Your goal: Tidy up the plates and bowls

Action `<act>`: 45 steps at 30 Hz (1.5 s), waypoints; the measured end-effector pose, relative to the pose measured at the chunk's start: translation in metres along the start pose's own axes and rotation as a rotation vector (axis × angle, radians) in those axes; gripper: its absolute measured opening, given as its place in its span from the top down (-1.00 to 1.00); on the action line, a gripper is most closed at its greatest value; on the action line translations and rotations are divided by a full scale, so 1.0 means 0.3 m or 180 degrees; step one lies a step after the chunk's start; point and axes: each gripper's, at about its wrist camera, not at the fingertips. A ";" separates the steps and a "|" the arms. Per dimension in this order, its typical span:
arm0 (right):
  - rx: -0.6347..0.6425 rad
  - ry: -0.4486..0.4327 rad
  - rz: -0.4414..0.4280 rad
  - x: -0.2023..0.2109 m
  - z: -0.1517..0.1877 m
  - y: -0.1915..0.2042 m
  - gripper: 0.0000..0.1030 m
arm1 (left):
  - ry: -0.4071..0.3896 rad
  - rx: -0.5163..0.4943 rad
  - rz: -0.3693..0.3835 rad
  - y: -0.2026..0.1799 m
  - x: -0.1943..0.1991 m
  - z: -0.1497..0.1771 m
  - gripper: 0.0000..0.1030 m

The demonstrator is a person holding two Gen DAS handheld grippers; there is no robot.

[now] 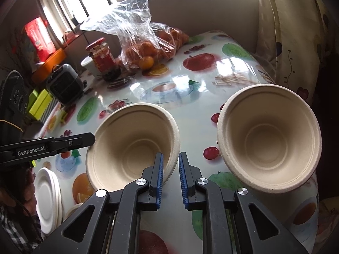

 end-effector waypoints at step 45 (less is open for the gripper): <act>-0.0017 -0.0258 0.0007 0.190 0.029 0.064 0.71 | -0.0202 -0.0150 0.0147 -0.047 0.176 0.084 0.87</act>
Point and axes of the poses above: each gripper's, at about its wrist camera, not at the fingertips, and x roughly against the way its jaws point, y to its left, z to its underside, and after that the axes turned 13 degrees about x, right-handed
